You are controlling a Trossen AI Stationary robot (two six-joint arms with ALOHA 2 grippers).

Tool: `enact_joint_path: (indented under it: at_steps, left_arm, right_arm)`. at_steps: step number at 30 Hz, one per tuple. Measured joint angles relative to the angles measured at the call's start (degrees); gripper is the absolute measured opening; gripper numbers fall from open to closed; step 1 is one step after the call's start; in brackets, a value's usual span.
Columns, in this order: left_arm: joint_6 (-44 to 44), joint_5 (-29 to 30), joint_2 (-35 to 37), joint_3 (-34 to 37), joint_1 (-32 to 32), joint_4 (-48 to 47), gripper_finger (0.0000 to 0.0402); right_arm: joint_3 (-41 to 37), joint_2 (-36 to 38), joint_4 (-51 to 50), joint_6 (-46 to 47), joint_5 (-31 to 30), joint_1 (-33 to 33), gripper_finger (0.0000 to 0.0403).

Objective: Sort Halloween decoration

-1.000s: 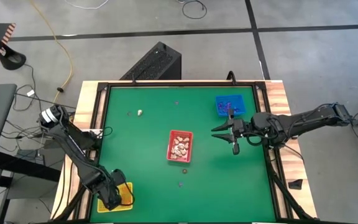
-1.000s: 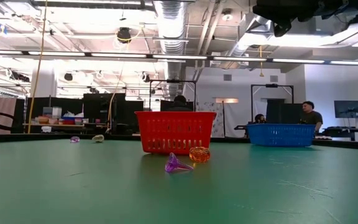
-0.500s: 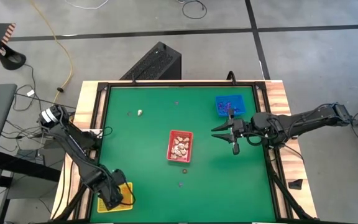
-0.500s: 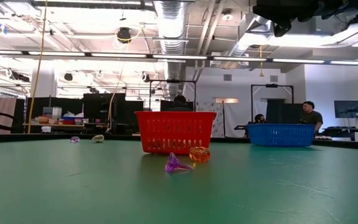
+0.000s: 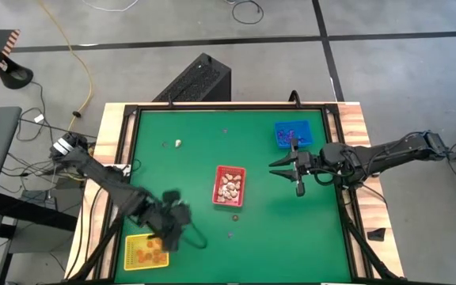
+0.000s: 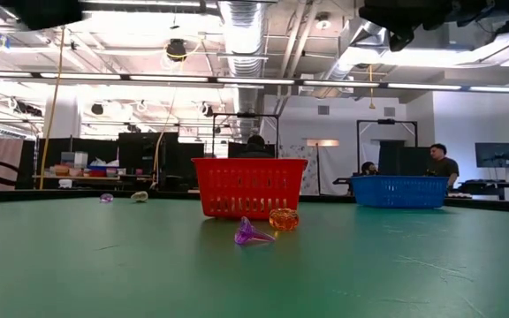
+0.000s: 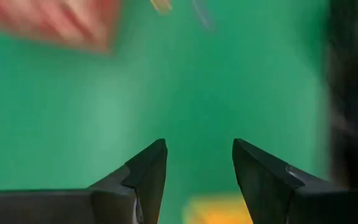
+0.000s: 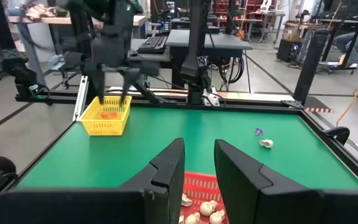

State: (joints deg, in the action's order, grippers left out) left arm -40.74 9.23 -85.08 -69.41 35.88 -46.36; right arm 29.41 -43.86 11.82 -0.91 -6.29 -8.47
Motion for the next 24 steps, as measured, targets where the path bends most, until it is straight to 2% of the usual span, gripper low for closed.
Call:
enact_joint_path:
  at_steps: [2,3,7,10,11,16,20,24]
  left_arm:
    - [8.6,9.6,0.1,-1.2,-3.6,1.1,0.0171]
    - [11.9,12.2,0.1,-1.2,-6.1,1.3,0.0171]
    - [18.5,14.1,0.0,0.7,-19.5,0.6,0.0170]
    - [24.2,14.0,-0.6,1.4,-31.4,4.6,0.0170]
    - [26.6,12.9,-1.1,1.4,-35.3,7.9,0.0170]
    - [39.1,-0.4,-7.1,1.3,-51.6,25.5,0.0170]
    - [40.7,-6.6,-15.8,1.3,-61.1,35.8,0.0170]
    - [40.5,-12.5,-24.2,0.1,-67.2,40.5,0.0170]
  right_arm:
    - [0.0,0.0,0.4,0.0,-0.9,0.0,0.0119]
    - [0.0,0.0,0.4,0.0,-1.2,0.0,0.0119]
    - [0.0,0.0,0.4,0.8,-1.3,0.0,0.0119]
    - [0.0,0.0,0.4,0.9,-1.3,0.0,0.0119]
    - [0.0,0.0,0.4,0.8,-1.3,0.0,0.0119]
    - [0.0,0.0,0.3,-1.1,-1.3,0.0,0.0119]
    - [0.0,0.0,-0.7,-2.8,-1.3,0.0,0.0119]
    - [0.0,0.0,-4.2,-5.0,-1.5,0.0,0.0119]
